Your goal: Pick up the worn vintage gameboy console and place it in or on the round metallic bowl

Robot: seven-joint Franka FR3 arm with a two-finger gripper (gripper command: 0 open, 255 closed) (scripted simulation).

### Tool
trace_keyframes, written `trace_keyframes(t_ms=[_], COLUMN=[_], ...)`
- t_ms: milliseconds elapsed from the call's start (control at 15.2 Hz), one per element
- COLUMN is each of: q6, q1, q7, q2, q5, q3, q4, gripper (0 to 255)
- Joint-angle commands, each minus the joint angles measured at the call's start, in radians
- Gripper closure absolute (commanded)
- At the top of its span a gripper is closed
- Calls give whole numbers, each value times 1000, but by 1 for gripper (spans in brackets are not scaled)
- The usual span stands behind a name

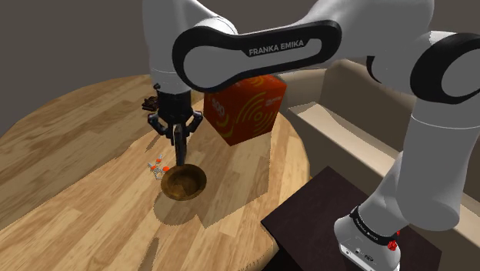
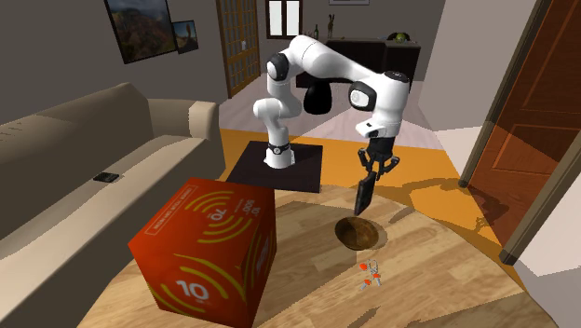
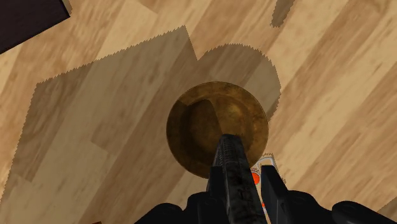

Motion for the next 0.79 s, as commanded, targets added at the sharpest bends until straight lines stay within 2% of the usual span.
trace_keyframes(t_ms=[0, 726], q6=[17, 146], q1=[3, 4], q7=[7, 24], q2=[5, 45], q5=[-3, -28], q3=[-1, -13], q4=[-12, -106], gripper=[255, 255])
